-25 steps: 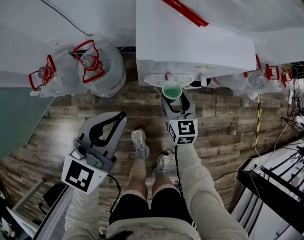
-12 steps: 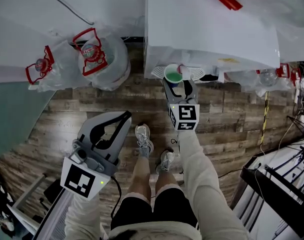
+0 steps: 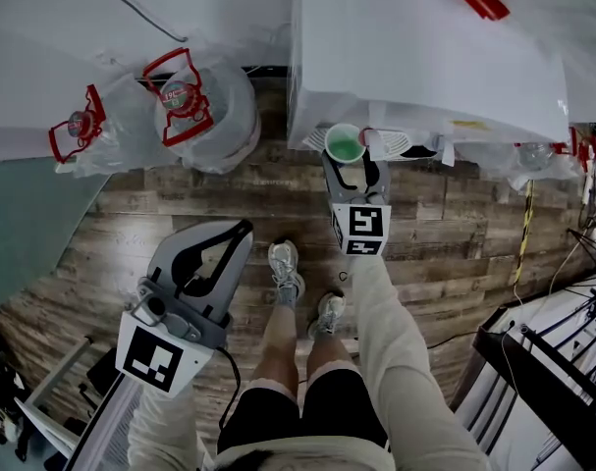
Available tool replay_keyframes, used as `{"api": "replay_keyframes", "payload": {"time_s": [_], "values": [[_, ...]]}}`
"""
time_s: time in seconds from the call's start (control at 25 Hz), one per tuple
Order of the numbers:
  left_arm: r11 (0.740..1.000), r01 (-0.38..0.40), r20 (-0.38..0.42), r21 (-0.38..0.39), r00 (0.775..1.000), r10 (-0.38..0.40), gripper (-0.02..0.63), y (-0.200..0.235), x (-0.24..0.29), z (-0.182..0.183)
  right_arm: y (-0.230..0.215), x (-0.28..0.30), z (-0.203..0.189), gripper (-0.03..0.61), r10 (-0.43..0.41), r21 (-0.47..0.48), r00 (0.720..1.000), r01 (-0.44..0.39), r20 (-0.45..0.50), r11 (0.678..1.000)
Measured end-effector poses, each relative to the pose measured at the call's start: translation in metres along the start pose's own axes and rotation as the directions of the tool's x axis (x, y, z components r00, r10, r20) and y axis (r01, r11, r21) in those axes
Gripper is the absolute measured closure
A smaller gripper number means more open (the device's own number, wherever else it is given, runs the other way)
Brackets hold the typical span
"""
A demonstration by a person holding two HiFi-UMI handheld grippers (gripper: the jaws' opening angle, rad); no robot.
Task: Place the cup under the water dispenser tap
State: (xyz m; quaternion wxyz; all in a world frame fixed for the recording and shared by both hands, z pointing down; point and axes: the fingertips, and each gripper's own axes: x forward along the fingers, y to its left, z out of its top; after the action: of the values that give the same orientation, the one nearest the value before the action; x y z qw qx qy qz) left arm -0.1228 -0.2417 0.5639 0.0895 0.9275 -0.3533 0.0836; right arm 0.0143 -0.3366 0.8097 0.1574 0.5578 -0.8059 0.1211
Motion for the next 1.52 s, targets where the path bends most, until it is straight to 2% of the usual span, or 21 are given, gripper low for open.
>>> {"api": "replay_keyframes", "payload": {"time_s": [0.28, 0.56, 0.76, 1.0, 1.24, 1.52], "values": [[1.000, 0.010, 0.008, 0.005, 1.000, -0.010, 0.609, -0.003, 0.000, 0.004, 0.004, -0.013, -0.018, 0.288, 0.012, -0.039, 0.998, -0.015, -0.070, 0.999], [1.000, 0.007, 0.003, 0.001, 1.000, -0.007, 0.609, -0.002, -0.005, -0.001, -0.003, -0.001, -0.016, 0.307, -0.017, 0.049, 0.998, 0.020, -0.056, 0.999], [1.000, 0.008, 0.006, 0.003, 1.000, -0.008, 0.609, 0.001, -0.008, -0.002, -0.005, 0.006, -0.013, 0.305, -0.024, 0.049, 0.998, 0.027, -0.057, 0.998], [1.000, 0.010, 0.010, 0.007, 1.000, -0.010, 0.609, 0.001, -0.010, 0.000, 0.000, 0.008, -0.018, 0.291, -0.002, 0.066, 0.993, 0.010, -0.117, 0.998], [1.000, -0.002, 0.017, 0.015, 1.000, 0.001, 0.609, -0.003, -0.017, 0.005, 0.006, -0.001, -0.015, 0.261, 0.020, 0.078, 0.992, -0.011, -0.121, 0.997], [1.000, -0.012, 0.036, 0.016, 0.999, 0.011, 0.609, -0.019, -0.022, 0.015, 0.003, -0.034, -0.008, 0.261, 0.015, 0.115, 0.994, -0.003, -0.104, 0.993]]}}
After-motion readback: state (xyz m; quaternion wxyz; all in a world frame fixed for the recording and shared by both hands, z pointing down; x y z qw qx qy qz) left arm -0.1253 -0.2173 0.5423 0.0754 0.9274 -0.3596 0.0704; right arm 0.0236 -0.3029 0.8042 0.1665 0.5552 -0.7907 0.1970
